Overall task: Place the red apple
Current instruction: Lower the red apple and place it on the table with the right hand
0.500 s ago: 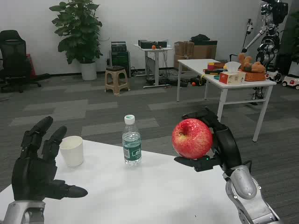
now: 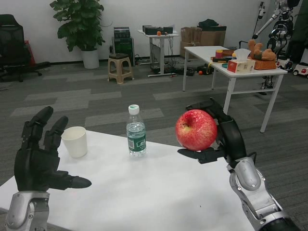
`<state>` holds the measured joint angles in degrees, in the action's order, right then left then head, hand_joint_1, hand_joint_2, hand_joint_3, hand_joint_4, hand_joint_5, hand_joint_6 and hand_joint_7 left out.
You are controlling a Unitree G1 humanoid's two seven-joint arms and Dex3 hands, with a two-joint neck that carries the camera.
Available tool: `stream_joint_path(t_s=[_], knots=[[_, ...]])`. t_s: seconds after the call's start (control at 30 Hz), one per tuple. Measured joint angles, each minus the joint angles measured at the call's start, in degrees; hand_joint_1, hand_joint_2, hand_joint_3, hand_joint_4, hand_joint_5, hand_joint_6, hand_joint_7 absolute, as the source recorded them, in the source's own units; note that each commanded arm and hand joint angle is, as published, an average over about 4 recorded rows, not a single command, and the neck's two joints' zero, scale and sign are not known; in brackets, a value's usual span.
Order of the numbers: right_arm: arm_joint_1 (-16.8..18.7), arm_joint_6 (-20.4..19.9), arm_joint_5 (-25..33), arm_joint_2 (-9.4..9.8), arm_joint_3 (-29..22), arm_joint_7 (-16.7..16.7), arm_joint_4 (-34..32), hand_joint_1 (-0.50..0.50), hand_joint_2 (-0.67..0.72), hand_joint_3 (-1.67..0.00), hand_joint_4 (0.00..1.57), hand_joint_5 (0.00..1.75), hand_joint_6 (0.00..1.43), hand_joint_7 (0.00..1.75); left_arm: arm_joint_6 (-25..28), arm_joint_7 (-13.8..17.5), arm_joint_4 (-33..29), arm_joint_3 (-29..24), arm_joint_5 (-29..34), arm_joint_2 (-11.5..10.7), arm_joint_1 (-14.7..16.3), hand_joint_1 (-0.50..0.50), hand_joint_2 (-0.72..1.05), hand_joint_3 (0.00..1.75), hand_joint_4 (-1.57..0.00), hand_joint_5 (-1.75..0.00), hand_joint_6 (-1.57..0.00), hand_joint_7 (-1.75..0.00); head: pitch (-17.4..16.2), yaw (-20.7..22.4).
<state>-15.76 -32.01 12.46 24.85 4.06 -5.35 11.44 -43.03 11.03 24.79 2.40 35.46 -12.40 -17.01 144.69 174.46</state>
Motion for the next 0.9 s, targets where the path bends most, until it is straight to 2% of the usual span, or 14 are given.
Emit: stream_joint_path(t_s=[0.23,0.37,0.5,0.67,0.9], knots=[[-0.01,0.0,0.0,-0.32,0.01,0.0,0.0,-0.17,-0.35,-0.79,1.14,1.48,0.82,1.47,-0.03,0.0,0.02,0.01,0.02,-0.05,0.0,-0.43,-0.1,0.02,0.0,-0.62,0.0,-0.7,-0.02,0.12],[-0.02,0.0,0.0,-0.34,0.05,0.0,0.05,-0.17,-0.35,-0.79,1.14,1.55,0.82,1.47,-0.1,0.0,0.04,0.01,0.06,-0.06,0.0,-0.43,-0.1,0.0,0.0,-0.62,0.0,-0.7,-0.39,0.08],[-0.08,-0.06,0.0,-0.35,0.3,-0.01,0.84,-0.17,-0.35,-0.79,1.14,1.5,0.83,1.47,-0.11,0.0,0.06,0.0,0.24,-0.06,0.0,-0.43,-0.1,0.0,0.0,-0.62,0.0,-0.7,-0.87,0.05],[-0.12,-0.37,0.0,-0.78,1.29,-0.03,3.46,-0.15,-0.35,-0.79,1.14,1.55,0.83,1.47,-0.23,0.0,0.09,0.02,0.35,-0.07,0.0,-0.43,-0.1,0.0,0.0,-0.62,0.0,-0.7,-1.53,0.03],[1.08,-0.91,0.01,-2.69,2.22,-0.02,10.88,-0.17,-0.35,-0.79,1.17,1.55,0.84,1.47,-0.42,0.0,0.15,0.07,0.42,-0.08,0.01,-0.43,-0.1,0.0,0.0,-0.62,0.0,-0.7,-2.22,-0.41]])
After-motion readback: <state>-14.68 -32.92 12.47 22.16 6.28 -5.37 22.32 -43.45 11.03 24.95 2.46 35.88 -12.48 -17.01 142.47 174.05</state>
